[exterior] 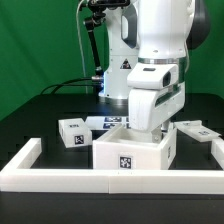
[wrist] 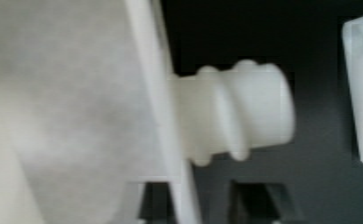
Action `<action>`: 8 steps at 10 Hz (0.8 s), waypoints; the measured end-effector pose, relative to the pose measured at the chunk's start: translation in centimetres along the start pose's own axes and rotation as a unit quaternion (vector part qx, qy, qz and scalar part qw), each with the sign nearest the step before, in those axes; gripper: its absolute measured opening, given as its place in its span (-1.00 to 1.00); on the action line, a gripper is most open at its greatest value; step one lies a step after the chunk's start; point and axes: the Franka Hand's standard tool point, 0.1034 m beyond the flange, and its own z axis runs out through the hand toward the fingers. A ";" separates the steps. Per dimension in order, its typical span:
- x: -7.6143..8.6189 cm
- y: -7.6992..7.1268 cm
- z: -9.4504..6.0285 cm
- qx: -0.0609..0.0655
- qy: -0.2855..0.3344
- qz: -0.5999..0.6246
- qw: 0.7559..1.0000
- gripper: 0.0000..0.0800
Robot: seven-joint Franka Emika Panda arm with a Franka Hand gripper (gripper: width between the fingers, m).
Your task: Assemble cabinet
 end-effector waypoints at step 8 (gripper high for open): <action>-0.2 0.1 -0.1 0.005 -0.005 -0.055 0.998 -0.91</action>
Offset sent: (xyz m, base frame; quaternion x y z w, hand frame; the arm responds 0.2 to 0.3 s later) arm 0.0000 0.0000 0.0000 0.0000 0.0000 0.0000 1.0000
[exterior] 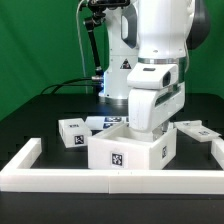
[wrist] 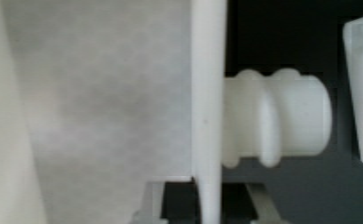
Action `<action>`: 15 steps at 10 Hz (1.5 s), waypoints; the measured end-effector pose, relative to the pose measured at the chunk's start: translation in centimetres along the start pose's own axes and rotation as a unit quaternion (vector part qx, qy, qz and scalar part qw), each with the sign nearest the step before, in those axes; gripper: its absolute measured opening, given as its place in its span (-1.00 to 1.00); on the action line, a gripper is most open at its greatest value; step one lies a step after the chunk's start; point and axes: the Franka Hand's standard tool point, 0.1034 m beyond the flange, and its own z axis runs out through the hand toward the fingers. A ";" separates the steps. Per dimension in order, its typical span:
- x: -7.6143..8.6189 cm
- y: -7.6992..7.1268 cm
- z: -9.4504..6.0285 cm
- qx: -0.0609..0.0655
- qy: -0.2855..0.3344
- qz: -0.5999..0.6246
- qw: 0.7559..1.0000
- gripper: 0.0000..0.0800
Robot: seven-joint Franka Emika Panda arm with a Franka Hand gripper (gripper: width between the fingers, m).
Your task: Assemble cabinet
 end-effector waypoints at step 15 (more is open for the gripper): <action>3.0 -0.6 0.1 -0.002 -0.001 -0.205 0.979 -0.91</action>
Offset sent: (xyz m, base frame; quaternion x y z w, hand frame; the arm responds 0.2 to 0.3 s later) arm 0.0000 0.0000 0.0000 0.0000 0.0000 0.0000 1.0000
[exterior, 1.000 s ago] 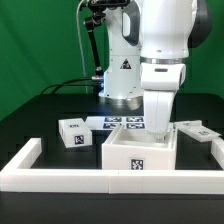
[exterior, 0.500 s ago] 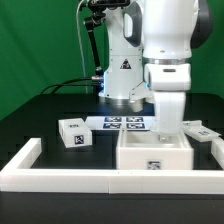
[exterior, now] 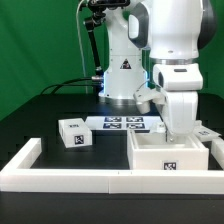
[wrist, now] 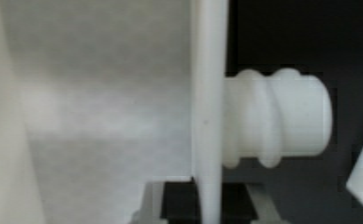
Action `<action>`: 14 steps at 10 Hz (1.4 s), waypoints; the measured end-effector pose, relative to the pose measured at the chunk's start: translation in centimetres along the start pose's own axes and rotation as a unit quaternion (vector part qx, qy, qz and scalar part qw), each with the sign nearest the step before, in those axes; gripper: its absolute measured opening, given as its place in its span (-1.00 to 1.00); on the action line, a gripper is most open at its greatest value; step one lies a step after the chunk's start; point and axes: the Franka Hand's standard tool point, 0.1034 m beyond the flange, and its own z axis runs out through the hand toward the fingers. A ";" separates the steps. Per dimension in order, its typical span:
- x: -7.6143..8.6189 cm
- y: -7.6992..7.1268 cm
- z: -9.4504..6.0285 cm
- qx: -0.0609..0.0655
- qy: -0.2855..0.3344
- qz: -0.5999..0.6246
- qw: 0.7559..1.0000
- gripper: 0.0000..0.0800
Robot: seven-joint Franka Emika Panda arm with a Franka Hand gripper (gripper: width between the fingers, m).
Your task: Assemble cabinet
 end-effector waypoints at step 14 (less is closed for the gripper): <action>4.2 1.3 0.0 0.007 -0.002 0.034 0.999 -0.91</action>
Offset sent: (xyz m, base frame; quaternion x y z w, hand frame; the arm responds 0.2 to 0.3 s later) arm 0.0005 0.0341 0.0007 0.0039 -0.0060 0.0054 1.0000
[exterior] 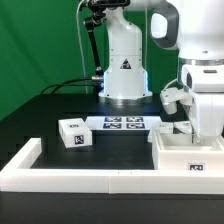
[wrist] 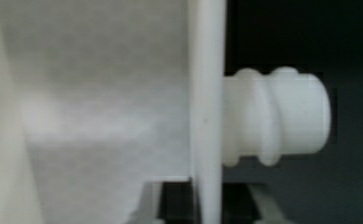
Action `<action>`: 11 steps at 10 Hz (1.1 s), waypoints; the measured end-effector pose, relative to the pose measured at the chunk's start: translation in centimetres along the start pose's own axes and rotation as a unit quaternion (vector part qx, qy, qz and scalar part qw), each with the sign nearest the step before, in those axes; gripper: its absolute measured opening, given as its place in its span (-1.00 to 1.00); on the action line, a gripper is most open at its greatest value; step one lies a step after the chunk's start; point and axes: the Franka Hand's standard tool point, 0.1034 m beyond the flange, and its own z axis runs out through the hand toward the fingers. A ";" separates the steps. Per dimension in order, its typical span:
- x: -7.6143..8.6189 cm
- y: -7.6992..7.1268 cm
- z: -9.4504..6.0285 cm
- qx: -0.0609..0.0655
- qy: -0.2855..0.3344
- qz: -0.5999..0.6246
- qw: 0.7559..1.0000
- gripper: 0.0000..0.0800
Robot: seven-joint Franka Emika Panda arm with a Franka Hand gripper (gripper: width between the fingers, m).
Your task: Assemble cabinet
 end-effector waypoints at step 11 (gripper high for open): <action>-0.3 -5.0 -4.8 -0.015 -0.009 -0.015 1.000 0.99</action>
Offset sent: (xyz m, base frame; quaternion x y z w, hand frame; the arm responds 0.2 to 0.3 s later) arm 0.0000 0.0000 0.0000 0.0000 0.0000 0.0000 1.0000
